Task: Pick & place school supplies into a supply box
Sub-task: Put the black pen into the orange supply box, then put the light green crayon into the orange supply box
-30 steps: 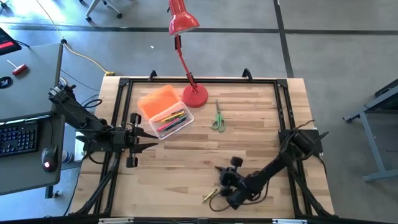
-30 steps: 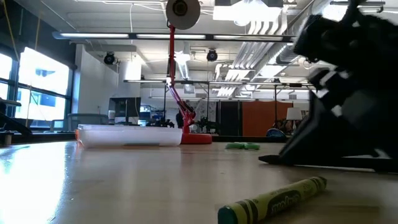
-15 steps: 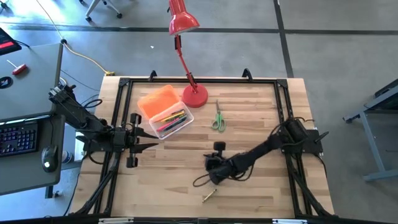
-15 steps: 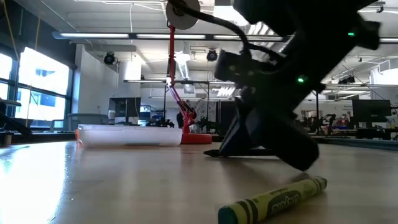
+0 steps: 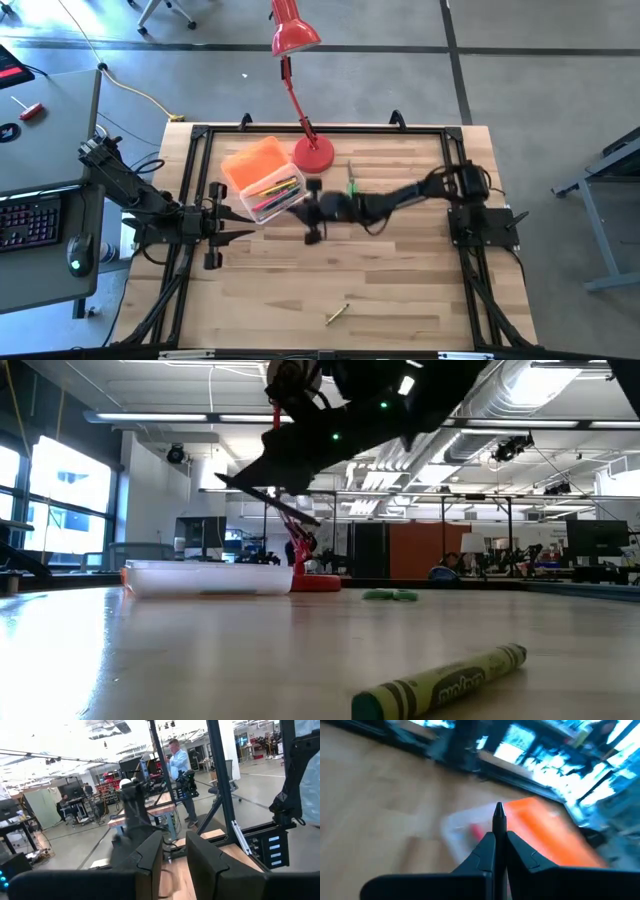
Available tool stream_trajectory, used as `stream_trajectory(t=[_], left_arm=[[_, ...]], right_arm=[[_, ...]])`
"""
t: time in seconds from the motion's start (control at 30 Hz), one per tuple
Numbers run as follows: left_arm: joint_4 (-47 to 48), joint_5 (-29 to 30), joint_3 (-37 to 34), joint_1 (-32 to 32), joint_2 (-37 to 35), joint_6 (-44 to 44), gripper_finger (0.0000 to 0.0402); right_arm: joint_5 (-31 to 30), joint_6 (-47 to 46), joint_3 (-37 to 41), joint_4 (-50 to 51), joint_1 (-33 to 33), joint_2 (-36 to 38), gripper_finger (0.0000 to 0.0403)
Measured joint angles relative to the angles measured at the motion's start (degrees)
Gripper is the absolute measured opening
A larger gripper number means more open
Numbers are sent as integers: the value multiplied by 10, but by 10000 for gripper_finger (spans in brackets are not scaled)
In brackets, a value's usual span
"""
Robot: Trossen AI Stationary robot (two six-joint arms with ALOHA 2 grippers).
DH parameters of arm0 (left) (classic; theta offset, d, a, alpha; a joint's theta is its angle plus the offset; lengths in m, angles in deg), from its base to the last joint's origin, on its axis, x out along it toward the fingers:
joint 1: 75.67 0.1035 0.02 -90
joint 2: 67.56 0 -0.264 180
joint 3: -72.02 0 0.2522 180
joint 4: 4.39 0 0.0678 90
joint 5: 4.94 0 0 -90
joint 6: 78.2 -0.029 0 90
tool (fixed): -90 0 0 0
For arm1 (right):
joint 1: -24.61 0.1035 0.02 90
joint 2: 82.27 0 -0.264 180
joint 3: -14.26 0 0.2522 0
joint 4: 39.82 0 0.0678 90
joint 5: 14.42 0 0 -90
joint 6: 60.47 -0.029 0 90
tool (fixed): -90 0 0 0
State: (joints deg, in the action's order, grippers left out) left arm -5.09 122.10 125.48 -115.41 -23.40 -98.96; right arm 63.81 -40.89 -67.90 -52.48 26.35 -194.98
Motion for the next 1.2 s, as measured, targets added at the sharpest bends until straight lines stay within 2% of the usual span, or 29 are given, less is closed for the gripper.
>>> stream_trajectory(t=[0.17,0.4,0.57,0.73,1.07,1.2], left_arm=[[0,0,0,0,0,-12,117],[0,9,0,0,0,-23,117],[0,14,0,0,0,-26,117],[5,15,0,0,0,-30,117],[10,24,0,0,0,-30,117],[10,24,0,0,0,-30,117]], right_arm=[[9,62,-70,31,-45,-37,7],[18,64,-218,146,-73,-133,8],[20,64,-279,161,-78,-193,13],[39,65,-294,175,-75,-225,25],[23,92,-301,156,-60,-218,85],[13,91,-308,195,-43,-209,101]])
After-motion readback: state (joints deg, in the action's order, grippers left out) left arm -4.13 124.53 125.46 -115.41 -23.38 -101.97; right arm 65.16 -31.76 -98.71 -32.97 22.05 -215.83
